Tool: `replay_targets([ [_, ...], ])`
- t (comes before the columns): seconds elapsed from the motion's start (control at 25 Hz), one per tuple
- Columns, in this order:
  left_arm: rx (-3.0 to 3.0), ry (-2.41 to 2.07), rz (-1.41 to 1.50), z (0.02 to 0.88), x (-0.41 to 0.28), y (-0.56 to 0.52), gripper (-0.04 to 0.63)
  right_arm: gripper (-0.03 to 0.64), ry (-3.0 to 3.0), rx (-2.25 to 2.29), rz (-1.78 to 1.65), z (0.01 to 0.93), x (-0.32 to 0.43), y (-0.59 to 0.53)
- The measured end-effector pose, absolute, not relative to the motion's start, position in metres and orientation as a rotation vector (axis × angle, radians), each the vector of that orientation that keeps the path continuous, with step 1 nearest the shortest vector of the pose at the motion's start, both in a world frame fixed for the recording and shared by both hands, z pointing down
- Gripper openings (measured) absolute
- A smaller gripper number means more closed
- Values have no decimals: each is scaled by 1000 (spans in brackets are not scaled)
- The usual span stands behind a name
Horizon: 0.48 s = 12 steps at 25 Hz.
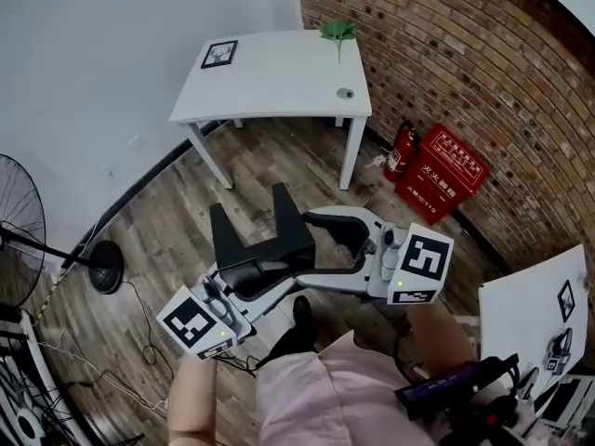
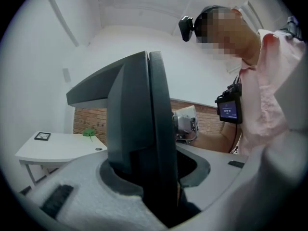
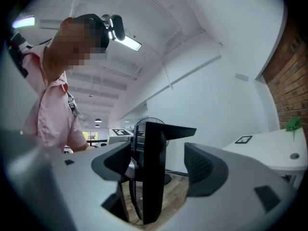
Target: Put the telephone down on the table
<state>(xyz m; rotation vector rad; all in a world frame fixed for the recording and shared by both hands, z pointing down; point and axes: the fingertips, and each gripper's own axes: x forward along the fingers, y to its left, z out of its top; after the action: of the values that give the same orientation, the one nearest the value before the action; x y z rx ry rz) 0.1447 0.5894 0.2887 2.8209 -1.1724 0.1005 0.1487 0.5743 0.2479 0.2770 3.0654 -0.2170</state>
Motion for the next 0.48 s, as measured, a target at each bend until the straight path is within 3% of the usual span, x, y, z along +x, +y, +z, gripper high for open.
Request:
replay_targets([
  [0.2, 2862, -1031, 91, 288, 127, 565, 175, 264, 3042, 284, -245, 243, 119, 551],
  [0.48, 2908, -901, 19, 278, 114, 540, 175, 270, 3010, 320, -275, 234, 102, 526],
])
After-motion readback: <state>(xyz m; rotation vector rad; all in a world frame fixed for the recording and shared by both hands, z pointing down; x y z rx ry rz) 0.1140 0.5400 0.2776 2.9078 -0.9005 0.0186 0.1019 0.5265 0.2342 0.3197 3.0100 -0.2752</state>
